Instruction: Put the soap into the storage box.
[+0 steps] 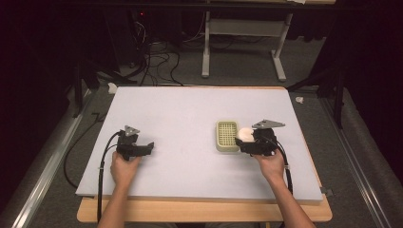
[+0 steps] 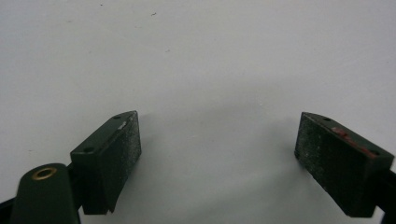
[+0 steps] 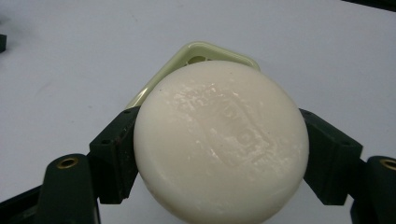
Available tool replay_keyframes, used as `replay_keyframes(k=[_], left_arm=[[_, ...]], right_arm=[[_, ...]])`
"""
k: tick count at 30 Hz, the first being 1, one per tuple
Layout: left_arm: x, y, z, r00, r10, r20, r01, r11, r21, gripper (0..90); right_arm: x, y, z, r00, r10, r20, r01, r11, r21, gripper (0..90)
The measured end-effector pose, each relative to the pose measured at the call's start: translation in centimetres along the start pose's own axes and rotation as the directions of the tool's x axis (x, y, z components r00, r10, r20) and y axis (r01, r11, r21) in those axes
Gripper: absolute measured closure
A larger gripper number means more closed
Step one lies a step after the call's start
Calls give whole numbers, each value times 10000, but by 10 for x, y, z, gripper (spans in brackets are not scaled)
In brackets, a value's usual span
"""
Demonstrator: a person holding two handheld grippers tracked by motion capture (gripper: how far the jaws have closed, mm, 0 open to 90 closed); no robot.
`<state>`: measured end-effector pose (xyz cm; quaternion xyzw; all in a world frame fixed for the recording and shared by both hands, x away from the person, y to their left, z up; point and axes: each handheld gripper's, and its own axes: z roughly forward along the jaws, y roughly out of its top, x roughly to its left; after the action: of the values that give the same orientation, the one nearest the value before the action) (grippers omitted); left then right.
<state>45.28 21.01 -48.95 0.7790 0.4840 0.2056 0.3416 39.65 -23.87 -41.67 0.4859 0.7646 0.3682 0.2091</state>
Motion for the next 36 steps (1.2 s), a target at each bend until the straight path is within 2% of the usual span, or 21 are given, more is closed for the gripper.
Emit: replay_keyframes(k=[14,36], left_arm=[[0,0,0,10000,-1,-1,1,10000,-2,149],[0,0,0,10000,-1,1,1,10000,0,149]], right_arm=[[12,14,10,9995,-269,-182,271,9996,84,248],[19,25,29,9987,-461,-217,469,9982,383,248]])
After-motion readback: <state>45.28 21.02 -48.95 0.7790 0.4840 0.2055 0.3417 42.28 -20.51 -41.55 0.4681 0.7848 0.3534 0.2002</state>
